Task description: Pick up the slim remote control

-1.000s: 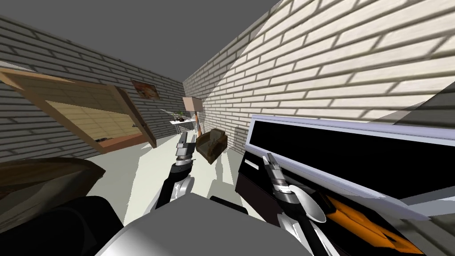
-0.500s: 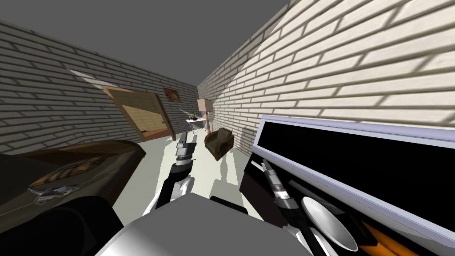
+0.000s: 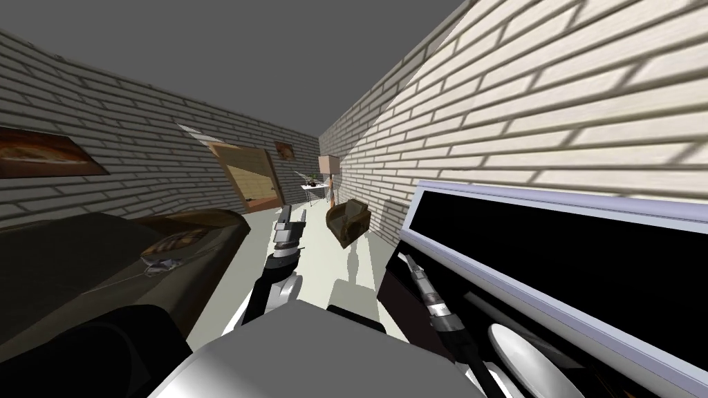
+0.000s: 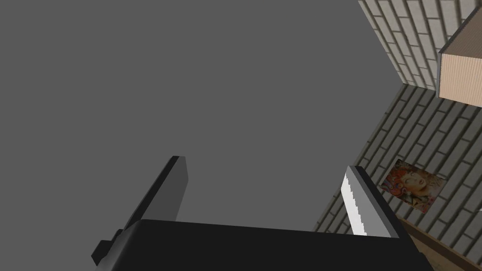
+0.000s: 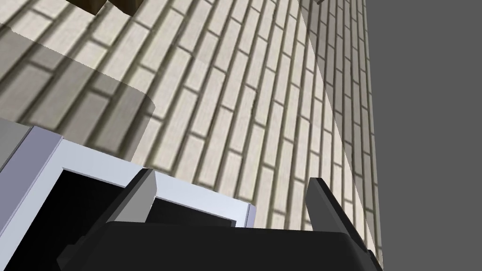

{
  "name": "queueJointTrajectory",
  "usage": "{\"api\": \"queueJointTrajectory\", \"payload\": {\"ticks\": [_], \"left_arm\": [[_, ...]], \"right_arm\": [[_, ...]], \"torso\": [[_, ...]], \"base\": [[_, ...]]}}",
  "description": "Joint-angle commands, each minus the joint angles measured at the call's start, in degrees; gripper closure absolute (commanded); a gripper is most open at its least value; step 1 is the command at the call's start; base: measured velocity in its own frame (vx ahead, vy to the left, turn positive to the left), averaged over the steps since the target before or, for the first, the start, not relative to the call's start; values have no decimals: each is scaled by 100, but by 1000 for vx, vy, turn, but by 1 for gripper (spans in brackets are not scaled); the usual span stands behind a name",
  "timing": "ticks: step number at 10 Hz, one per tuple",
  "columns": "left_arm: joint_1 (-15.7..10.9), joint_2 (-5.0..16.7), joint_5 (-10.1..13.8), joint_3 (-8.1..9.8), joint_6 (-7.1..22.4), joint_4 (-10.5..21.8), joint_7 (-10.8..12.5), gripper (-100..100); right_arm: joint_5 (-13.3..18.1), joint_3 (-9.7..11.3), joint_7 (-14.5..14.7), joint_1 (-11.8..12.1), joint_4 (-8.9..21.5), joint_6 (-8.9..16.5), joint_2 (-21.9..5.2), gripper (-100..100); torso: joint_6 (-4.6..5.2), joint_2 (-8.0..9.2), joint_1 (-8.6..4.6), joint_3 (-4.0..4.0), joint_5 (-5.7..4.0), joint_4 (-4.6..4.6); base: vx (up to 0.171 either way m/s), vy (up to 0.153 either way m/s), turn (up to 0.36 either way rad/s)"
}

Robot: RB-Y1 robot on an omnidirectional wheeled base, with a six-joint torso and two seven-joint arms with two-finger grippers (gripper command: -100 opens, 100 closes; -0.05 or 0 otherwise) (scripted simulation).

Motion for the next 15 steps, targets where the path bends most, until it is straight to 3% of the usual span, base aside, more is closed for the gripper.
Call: {"api": "queueJointTrajectory", "payload": {"ticks": [1, 4, 6, 7, 10, 15], "left_arm": [[0, 0, 0, 0, 0, 0, 0, 0], [1, 0, 0, 1, 0, 0, 0, 0], [2, 0, 0, 1, 0, 0, 0, 0], [2, 0, 0, 1, 0, 0, 0, 0], [1, 0, 0, 1, 0, 0, 0, 0], [3, 1, 0, 2, 0, 0, 0, 0]], "right_arm": [[37, 44, 44, -22, 286, 3, -91, -100], [225, 271, 206, -63, 797, -10, -450, -100], [225, 271, 206, -63, 1044, -10, -450, -100], [329, 397, 277, -83, 1264, -16, -620, -100], [439, 530, 342, -101, 1760, -21, -783, -100], [793, 959, 494, -141, 2863, -29, -1240, -100]], "torso": [[0, 0, 0, 0, 0, 0], [8, 0, -2, 0, 0, 0], [8, -6, -5, -3, -1, -1], [9, -9, -4, -5, -1, -2], [2, -15, -7, -8, -1, -3], [11, -22, -13, -12, -3, -5]], "base": [[-33, 3, 221], [-30, 6, 284], [-9, -3, 108], [-3, 7, 431], [5, -9, 232], [22, -19, 261]]}}
